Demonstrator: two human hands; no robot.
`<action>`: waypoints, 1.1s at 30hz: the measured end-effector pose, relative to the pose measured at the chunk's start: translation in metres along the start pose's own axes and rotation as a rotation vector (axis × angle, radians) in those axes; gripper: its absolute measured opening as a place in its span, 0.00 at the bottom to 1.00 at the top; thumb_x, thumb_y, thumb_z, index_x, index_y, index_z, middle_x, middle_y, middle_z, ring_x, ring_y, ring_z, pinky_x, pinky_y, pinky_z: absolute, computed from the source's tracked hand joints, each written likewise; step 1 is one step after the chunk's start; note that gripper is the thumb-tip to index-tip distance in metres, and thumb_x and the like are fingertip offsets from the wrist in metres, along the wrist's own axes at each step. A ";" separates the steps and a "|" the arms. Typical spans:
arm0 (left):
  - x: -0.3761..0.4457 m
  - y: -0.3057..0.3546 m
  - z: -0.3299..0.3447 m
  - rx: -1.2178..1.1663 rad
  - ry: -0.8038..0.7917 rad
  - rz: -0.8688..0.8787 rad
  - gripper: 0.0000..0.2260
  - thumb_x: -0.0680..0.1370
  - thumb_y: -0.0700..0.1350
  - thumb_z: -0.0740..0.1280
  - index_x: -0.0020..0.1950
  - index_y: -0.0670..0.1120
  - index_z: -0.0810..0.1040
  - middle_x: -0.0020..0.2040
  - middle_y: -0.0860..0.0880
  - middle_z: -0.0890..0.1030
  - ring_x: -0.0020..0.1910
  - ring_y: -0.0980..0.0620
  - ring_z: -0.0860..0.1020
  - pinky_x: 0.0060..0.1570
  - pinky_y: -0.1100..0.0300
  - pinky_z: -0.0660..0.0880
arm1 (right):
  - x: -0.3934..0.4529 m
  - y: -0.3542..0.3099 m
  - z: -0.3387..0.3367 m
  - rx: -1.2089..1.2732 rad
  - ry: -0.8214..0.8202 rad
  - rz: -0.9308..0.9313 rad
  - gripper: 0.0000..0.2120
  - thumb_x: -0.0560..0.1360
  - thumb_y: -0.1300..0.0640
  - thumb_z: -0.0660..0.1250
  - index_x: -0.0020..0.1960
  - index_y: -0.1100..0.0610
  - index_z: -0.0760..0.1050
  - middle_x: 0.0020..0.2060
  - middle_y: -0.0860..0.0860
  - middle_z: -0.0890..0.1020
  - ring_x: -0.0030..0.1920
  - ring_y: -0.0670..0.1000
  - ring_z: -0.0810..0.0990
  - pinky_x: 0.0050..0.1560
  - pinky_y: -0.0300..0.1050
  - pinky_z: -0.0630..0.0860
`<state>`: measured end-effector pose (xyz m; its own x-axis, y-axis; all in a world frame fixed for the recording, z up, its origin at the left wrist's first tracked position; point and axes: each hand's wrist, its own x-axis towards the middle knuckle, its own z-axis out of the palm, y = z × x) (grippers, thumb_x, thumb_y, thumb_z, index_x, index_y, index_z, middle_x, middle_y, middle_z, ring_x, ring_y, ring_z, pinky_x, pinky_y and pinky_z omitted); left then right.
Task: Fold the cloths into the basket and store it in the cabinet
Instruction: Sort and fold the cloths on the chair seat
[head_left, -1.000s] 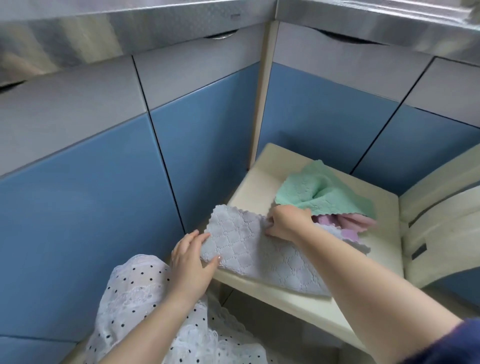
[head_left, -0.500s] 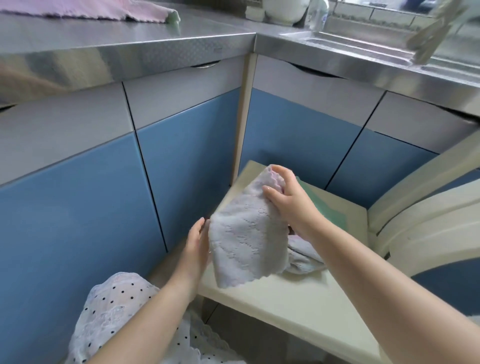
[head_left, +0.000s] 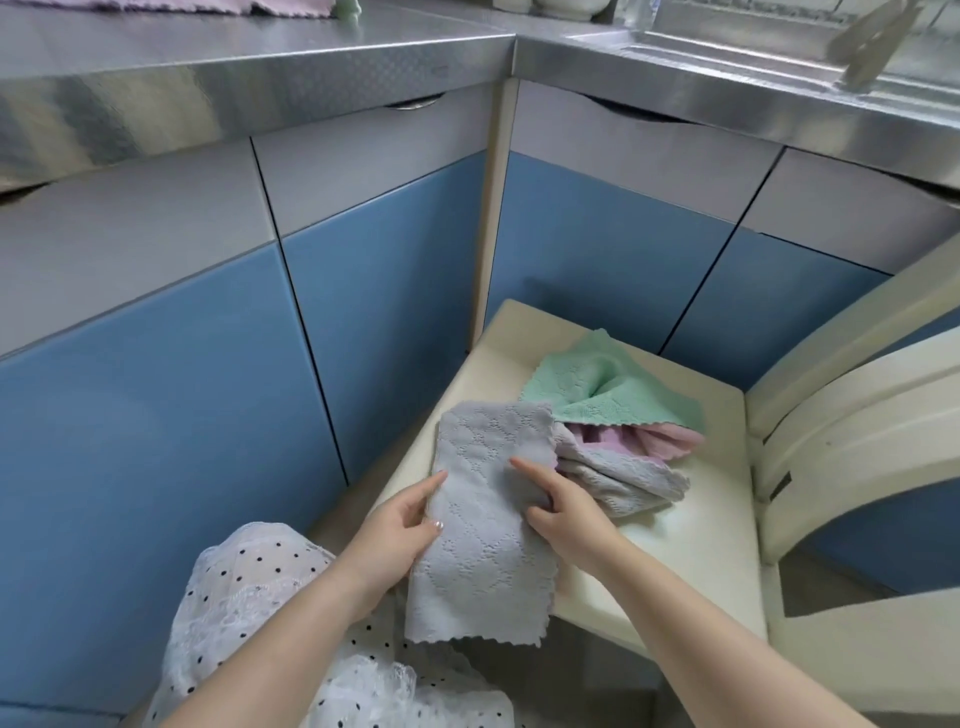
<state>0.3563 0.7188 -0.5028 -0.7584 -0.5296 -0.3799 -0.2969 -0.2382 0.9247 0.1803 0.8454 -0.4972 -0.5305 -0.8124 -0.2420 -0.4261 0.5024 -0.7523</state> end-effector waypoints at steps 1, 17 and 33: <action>0.001 0.002 -0.001 0.054 0.030 0.048 0.23 0.79 0.35 0.62 0.63 0.63 0.72 0.63 0.61 0.73 0.53 0.73 0.74 0.49 0.74 0.73 | 0.003 -0.001 0.001 -0.032 0.010 -0.042 0.31 0.73 0.66 0.60 0.71 0.43 0.64 0.68 0.43 0.71 0.59 0.36 0.70 0.57 0.28 0.64; 0.020 -0.013 -0.065 1.631 -0.299 0.646 0.32 0.75 0.43 0.55 0.77 0.56 0.47 0.76 0.56 0.37 0.73 0.56 0.30 0.70 0.55 0.28 | -0.021 0.026 0.000 -0.839 0.047 -0.701 0.29 0.69 0.52 0.62 0.71 0.51 0.67 0.72 0.54 0.67 0.72 0.56 0.66 0.69 0.59 0.63; 0.022 -0.026 -0.060 1.369 -0.110 0.929 0.20 0.73 0.44 0.64 0.65 0.47 0.75 0.62 0.54 0.79 0.64 0.54 0.75 0.71 0.39 0.56 | -0.045 0.030 0.026 -0.579 0.099 -0.601 0.25 0.69 0.58 0.58 0.66 0.55 0.72 0.60 0.49 0.79 0.61 0.51 0.77 0.67 0.56 0.67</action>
<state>0.3821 0.6639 -0.5363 -0.9741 -0.0020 0.2260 0.0390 0.9835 0.1768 0.2107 0.8896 -0.5247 -0.1439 -0.9740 0.1750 -0.9511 0.0872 -0.2964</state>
